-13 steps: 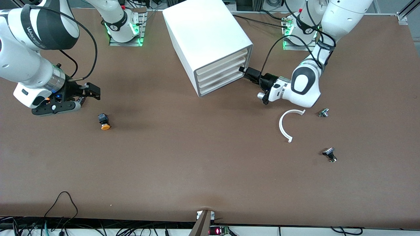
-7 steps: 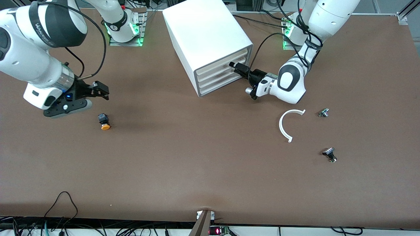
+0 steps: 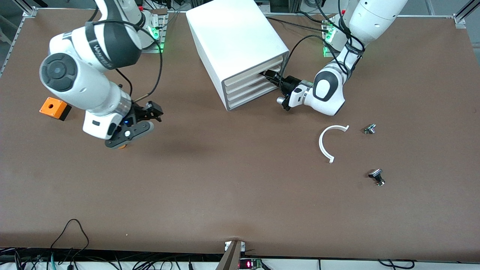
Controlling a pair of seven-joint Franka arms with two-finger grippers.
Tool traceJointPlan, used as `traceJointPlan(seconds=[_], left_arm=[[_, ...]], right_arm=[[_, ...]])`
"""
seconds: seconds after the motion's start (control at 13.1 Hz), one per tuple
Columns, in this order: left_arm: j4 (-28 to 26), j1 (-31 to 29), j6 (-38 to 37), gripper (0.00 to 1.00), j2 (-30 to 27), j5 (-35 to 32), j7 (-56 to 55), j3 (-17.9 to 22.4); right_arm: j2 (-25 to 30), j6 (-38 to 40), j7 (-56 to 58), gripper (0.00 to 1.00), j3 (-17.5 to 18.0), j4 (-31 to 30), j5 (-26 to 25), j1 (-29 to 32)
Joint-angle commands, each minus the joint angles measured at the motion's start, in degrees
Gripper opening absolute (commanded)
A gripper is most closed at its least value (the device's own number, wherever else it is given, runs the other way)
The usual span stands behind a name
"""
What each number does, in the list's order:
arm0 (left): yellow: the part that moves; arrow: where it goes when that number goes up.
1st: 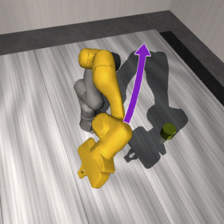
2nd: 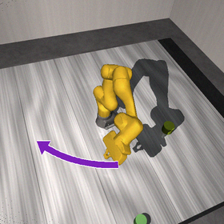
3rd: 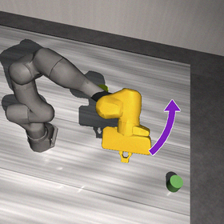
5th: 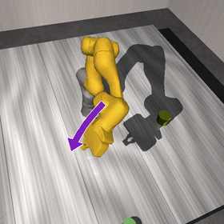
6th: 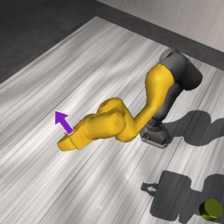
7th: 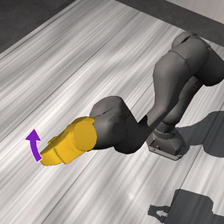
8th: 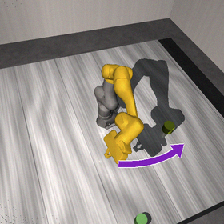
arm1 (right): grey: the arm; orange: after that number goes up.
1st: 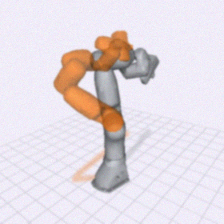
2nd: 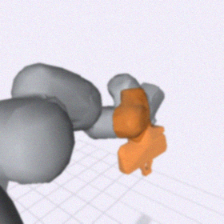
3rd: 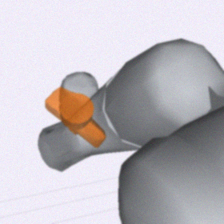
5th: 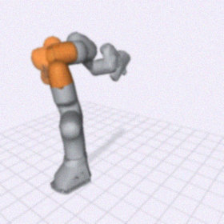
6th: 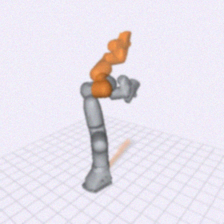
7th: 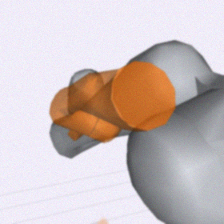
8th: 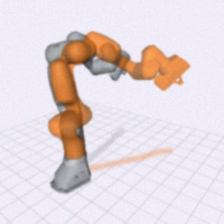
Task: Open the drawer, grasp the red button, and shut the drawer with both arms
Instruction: 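Pull the top drawer open with the left gripper while the right gripper approaches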
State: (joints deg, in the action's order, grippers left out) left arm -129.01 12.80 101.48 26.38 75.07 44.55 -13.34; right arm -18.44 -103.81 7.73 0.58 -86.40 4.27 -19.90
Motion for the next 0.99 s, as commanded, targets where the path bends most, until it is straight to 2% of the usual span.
traceJointPlan(seconds=[0.0, 0.31, 0.61, 0.69, 0.84, 0.92], left_arm=[[-1.2, -0.2, 1.7, 0.00, -0.5, 0.3, 1.6, 0.2], [-0.5, -1.9, 5.3, 0.00, -1.6, 0.3, 1.6, 2.1], [4.1, -2.2, 5.7, 0.00, -1.6, -0.3, 1.0, 8.4], [5.6, -2.2, 7.5, 0.00, -1.5, -2.3, 1.0, 9.8], [9.0, -2.5, 12.3, 0.15, -1.5, -7.6, 1.0, 11.3], [10.3, -2.9, 12.7, 0.16, -1.4, -9.1, 1.0, 11.8]], right_arm=[[-1.3, -0.9, 1.4, 1.00, -0.4, 1.9, 0.8, -2.0], [-1.3, -4.6, 2.5, 1.00, 2.2, 1.9, 0.0, -4.5], [-1.3, -5.9, 2.4, 1.00, 2.4, 2.4, 0.1, -5.0], [-1.3, -6.0, 2.5, 1.00, 2.3, 3.3, 0.3, -5.0], [-1.3, -6.2, 2.5, 1.00, 2.3, 3.6, 0.2, -4.9], [-1.4, -7.1, 2.5, 1.00, 2.4, 3.6, 0.2, -4.9]])
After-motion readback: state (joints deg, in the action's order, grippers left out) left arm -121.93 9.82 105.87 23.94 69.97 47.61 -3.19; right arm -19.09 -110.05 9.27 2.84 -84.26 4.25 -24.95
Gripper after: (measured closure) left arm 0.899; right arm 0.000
